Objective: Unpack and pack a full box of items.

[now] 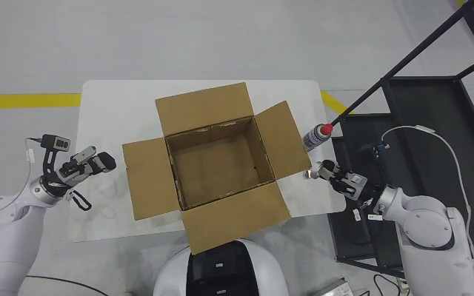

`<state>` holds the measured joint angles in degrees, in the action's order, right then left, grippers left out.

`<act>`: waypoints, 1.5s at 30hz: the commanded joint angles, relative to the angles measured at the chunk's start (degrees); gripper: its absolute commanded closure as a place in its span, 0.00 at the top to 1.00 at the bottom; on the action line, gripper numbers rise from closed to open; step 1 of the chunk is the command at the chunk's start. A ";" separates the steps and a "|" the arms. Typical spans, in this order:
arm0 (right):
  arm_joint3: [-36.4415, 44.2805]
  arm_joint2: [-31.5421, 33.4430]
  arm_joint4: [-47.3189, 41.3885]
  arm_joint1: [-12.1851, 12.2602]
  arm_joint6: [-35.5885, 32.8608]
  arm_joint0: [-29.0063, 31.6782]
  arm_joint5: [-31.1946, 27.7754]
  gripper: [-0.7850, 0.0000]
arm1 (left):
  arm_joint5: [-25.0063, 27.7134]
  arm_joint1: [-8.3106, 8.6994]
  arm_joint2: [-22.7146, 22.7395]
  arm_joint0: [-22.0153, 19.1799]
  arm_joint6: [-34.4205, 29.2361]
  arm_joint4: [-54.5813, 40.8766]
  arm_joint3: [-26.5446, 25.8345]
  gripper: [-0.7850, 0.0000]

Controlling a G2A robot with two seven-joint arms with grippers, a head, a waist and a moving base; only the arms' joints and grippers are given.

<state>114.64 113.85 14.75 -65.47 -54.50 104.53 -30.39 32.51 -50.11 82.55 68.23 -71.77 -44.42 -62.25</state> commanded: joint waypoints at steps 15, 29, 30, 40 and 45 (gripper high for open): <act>-4.21 1.88 10.40 1.01 -1.63 3.26 2.55 0.00 | 0.00 0.00 0.00 0.00 0.00 0.00 0.00 1.00; -23.19 -12.11 33.00 0.81 7.04 -7.92 19.58 0.00 | 0.00 0.00 0.00 0.00 0.00 0.00 0.00 1.00; -24.52 -12.80 33.86 0.79 7.37 -8.98 20.57 0.00 | 0.00 0.00 0.00 0.00 0.00 0.00 0.00 1.00; -33.68 -17.33 35.82 0.60 8.21 -15.37 24.38 0.00 | 0.00 0.00 0.00 0.00 0.00 0.00 0.00 1.00; -35.48 -18.96 35.40 0.45 8.55 -17.42 25.73 0.43 | 0.00 0.00 0.00 0.00 0.00 0.00 0.00 1.00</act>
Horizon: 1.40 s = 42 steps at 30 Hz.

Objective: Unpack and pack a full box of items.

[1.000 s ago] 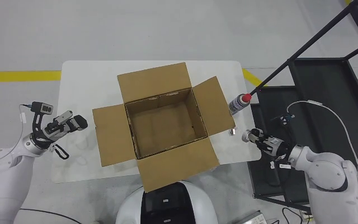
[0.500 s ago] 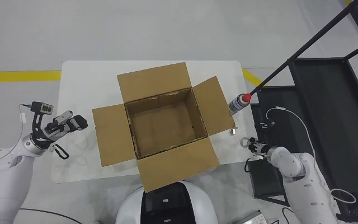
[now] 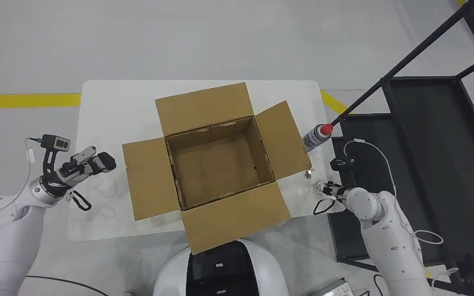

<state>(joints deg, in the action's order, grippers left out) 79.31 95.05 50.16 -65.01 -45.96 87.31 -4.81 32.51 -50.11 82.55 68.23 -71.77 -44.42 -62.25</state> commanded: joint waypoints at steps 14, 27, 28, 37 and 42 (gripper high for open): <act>7.95 7.50 -13.51 0.84 -2.62 5.46 -5.64 1.00 | 0.00 0.00 0.00 0.00 0.00 0.00 0.00 1.00; 16.80 16.92 -59.13 2.78 -25.43 13.37 -25.77 1.00 | -1.33 -0.12 1.32 2.13 1.59 -2.22 0.67 1.00; 16.66 16.74 -61.63 2.94 -27.06 12.77 -25.98 1.00 | -1.22 -0.16 1.51 2.28 1.60 -2.68 1.38 1.00; 16.23 14.14 -67.04 3.95 -28.20 9.94 -25.31 1.00 | 1.70 -0.80 2.15 2.32 4.02 -3.44 6.93 1.00; 16.94 11.62 -66.34 4.03 -28.26 11.07 -23.74 1.00 | 1.62 -0.99 2.46 2.12 6.31 -2.08 6.82 1.00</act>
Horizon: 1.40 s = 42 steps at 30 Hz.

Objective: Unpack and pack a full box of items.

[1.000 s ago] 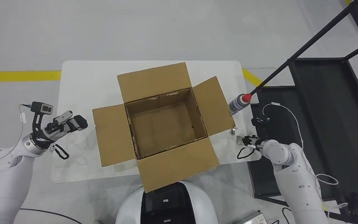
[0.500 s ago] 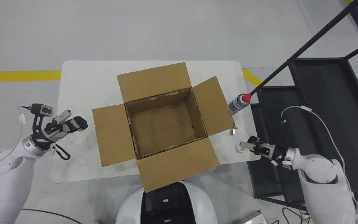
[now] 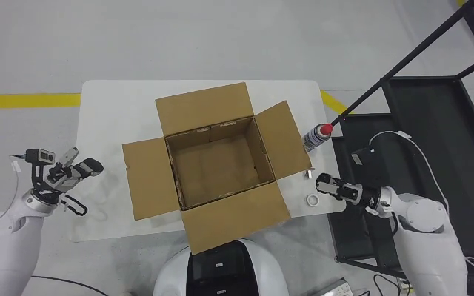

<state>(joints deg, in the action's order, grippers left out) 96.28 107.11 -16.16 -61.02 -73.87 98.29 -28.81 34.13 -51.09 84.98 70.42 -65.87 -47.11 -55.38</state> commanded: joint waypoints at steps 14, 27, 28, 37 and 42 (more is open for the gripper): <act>-4.86 -8.83 -0.64 -0.04 7.99 -6.89 8.59 1.00 | -1.61 -0.31 -1.59 1.38 2.28 9.16 -2.96 1.00; 1.51 -10.37 -0.05 0.19 12.29 -6.15 7.58 1.00 | -3.19 -1.95 -5.15 -0.82 -0.30 5.47 -1.79 1.00; 2.48 -10.35 -0.33 0.23 12.05 -5.70 7.19 1.00 | -3.66 -2.03 -5.16 -0.90 -1.33 4.31 -2.17 1.00; 8.85 -11.45 1.13 0.58 10.92 -3.22 5.17 1.00 | -6.48 -2.35 -4.58 -1.04 -9.38 -2.35 -8.78 1.00; 10.29 -12.79 3.04 0.75 10.91 -2.63 5.08 1.00 | -8.23 -2.76 -5.67 -2.08 -9.86 -2.33 -10.64 1.00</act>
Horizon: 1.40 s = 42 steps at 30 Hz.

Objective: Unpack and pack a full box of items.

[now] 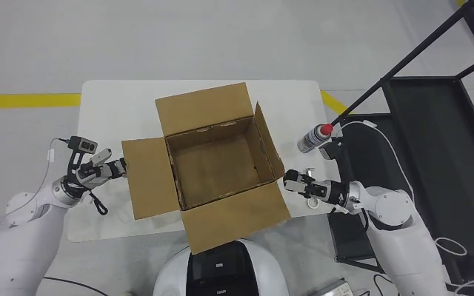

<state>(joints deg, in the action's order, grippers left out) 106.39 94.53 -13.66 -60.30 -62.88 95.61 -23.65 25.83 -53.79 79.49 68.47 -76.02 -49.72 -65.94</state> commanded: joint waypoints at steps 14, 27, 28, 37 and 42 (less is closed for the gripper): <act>2.18 -0.84 5.29 0.58 3.31 1.36 -2.51 1.00 | -1.17 -1.81 -5.03 -2.91 -1.63 -0.68 -4.55 1.00; 3.70 11.89 2.37 1.55 5.29 8.79 -3.99 1.00 | -1.52 -3.70 -10.43 -7.53 0.11 1.78 -4.42 1.00; 3.70 11.89 2.37 1.55 5.29 8.79 -3.99 1.00 | -1.52 -3.70 -10.43 -7.53 0.11 1.78 -4.42 1.00; 3.70 11.89 2.37 1.55 5.29 8.79 -3.99 1.00 | -1.52 -3.70 -10.43 -7.53 0.11 1.78 -4.42 1.00; -0.51 10.15 6.80 1.52 9.15 7.34 1.01 1.00 | -2.13 -3.73 -10.34 -7.02 2.60 3.18 -5.85 1.00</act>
<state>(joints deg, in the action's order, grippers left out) 106.50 105.18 -7.42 -58.78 -54.06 103.30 -23.30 23.90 -57.51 69.10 61.29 -74.57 -47.19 -71.24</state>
